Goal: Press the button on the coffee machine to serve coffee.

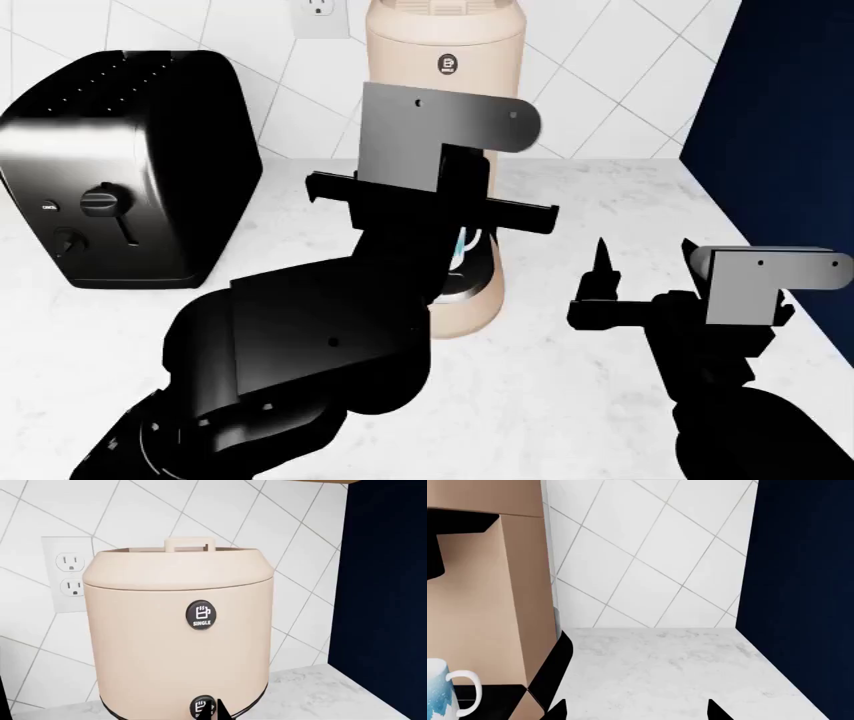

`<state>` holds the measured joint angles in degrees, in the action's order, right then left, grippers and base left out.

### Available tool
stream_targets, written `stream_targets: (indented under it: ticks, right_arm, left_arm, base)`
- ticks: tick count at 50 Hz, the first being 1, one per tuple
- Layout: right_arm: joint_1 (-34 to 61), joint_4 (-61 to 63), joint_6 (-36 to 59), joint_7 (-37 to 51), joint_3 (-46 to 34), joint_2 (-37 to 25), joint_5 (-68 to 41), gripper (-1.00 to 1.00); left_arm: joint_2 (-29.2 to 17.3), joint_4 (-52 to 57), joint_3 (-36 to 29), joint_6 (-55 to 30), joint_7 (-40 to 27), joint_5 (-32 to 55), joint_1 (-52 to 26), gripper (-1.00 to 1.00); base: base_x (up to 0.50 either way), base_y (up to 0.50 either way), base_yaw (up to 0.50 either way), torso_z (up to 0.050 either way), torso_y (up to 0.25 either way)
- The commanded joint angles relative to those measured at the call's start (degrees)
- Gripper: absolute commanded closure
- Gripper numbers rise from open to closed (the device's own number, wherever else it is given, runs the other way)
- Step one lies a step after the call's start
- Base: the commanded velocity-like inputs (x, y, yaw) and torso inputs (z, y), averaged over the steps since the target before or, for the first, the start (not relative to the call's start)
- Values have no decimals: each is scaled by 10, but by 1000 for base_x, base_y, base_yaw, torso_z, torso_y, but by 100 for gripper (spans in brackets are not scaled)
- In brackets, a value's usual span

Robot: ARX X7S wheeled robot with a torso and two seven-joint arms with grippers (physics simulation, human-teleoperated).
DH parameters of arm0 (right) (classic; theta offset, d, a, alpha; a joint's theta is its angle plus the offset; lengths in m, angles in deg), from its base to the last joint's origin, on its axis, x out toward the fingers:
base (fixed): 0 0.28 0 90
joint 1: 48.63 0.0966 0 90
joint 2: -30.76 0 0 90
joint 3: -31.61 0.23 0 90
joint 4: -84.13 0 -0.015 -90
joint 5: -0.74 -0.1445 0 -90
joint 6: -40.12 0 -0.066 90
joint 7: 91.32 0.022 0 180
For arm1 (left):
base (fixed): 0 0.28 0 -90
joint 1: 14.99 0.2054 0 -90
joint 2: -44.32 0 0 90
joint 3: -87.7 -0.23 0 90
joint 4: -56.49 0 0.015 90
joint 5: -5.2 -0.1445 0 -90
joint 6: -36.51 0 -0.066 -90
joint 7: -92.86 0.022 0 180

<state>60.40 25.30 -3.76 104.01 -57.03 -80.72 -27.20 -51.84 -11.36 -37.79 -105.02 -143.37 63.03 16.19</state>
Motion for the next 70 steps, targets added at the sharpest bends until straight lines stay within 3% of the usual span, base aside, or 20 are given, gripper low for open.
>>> stream_targets:
  ticks: [1, 17, 39, 55, 56, 70]
  right_arm:
    - [-2, -2, -4, 1, -1, -1, 0, -100]
    - [-5, 0, -6, 4, -1, -2, -3, -100]
    - [-12, 10, -6, 10, 5, -5, -10, -100]
    - [-14, 15, -2, 16, 4, -7, -14, -100]
    - [-13, 15, -1, 16, 4, -7, -14, -100]
    - [-12, 10, -1, 19, -5, -6, -13, -100]
  left_arm:
    - [-9, -20, 4, 4, -7, 6, -2, 100]
    - [-16, 21, 12, -15, -42, 41, -9, 100]
    - [-49, 124, 69, -49, -132, 178, -5, 100]
    - [-116, 148, 94, -21, -83, 158, 32, 100]
    - [-123, 149, 97, -14, -70, 154, 38, -100]
    - [-200, 144, 114, 28, 21, 80, 73, -100]
  base:
    - [0, 0, 0, 0, 0]
    - [2, 0, 0, 0, 0]
    - [0, 0, 0, 0, 0]
    - [0, 0, 0, 0, 0]
    - [0, 0, 0, 0, 0]
    - [0, 0, 0, 0, 0]
